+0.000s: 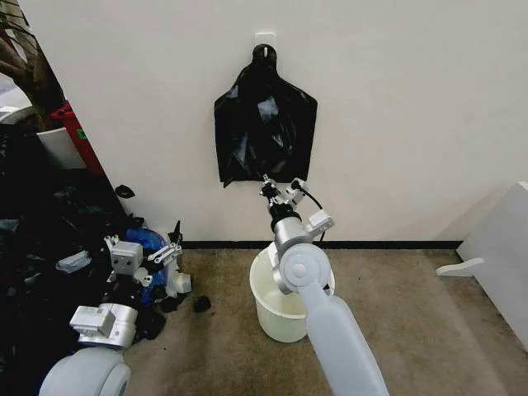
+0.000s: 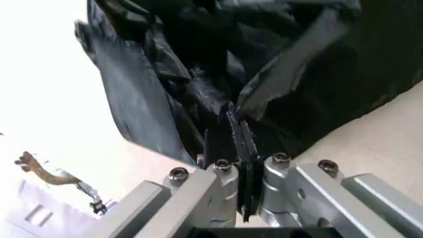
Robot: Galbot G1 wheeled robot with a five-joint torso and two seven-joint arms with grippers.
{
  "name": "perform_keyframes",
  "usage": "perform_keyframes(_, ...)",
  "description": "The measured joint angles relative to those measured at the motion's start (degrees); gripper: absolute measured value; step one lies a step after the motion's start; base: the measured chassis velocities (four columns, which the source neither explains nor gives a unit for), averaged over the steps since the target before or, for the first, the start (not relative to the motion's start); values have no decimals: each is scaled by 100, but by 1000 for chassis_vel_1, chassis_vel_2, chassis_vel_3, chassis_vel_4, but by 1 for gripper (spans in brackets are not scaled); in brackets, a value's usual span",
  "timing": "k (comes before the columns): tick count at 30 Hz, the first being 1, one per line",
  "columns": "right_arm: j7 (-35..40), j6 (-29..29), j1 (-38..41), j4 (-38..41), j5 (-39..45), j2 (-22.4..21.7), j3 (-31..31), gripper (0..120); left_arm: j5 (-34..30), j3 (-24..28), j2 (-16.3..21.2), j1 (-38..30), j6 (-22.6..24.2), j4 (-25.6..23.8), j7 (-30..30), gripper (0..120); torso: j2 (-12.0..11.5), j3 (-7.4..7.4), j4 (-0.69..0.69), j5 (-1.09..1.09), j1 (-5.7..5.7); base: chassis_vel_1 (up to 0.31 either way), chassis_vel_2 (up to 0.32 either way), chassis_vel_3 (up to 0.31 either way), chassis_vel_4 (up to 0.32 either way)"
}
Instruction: Place the garbage bag over the trash bin.
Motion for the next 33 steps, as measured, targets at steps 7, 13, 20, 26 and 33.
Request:
perform_keyframes(7,-17,-4,16,-166,-83,-1,-28,0,-1342,142,1010,-934,394,143,9,100,0,1,-2,2,0,0,0,0,0)
perform_keyframes(13,-45,-14,63,-253,-94,-24,-38,0,-1833,582,1403,-1881,741,352,-13,100,0,1,0,1,0,0,0,0,0)
perform_keyframes(20,-109,-18,108,-413,-139,-6,-85,0,-2204,1425,1549,-3091,1070,581,-172,100,0,1,0,3,0,0,0,0,0)
perform_keyframes(26,-129,-19,120,-470,-156,-3,-92,0,-2346,2432,1462,-4334,1283,1128,-422,100,0,1,0,3,0,0,0,0,0)
perform_keyframes(33,-147,-19,108,-493,-161,-2,-89,0,-2394,3439,1165,-5321,1544,1598,-857,100,0,1,-2,3,1,0,0,0,0)
